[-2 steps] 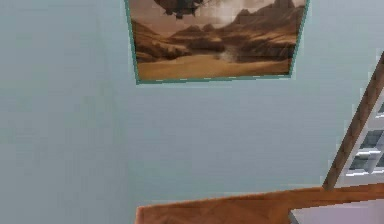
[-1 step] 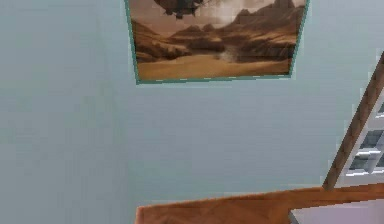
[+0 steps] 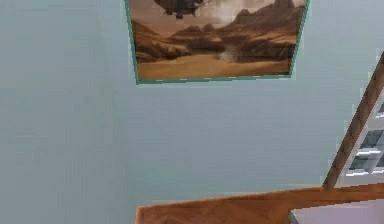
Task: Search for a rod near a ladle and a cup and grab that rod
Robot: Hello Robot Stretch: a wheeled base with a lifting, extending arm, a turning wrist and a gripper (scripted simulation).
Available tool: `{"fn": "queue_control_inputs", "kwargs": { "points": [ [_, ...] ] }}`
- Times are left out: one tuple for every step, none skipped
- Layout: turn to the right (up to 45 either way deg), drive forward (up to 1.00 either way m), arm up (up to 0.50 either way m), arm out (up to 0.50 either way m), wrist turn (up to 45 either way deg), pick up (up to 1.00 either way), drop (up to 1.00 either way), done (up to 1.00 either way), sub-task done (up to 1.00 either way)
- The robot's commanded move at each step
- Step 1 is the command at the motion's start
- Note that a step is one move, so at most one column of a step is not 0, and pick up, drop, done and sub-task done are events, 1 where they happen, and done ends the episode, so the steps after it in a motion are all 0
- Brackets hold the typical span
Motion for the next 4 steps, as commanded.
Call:
{"fn": "queue_control_inputs", "kwargs": {
  "points": [
    [0.0,0.0,0.0,0.0,45.0,0.0,0.0,0.0,0.0],
    [0.0,0.0,0.0,0.0,45.0,0.0,0.0,0.0,0.0],
    [0.0,0.0,0.0,0.0,45.0,0.0,0.0,0.0,0.0],
    [0.0,0.0,0.0,0.0,33.0,0.0,0.0,0.0,0.0]
  ]
}}
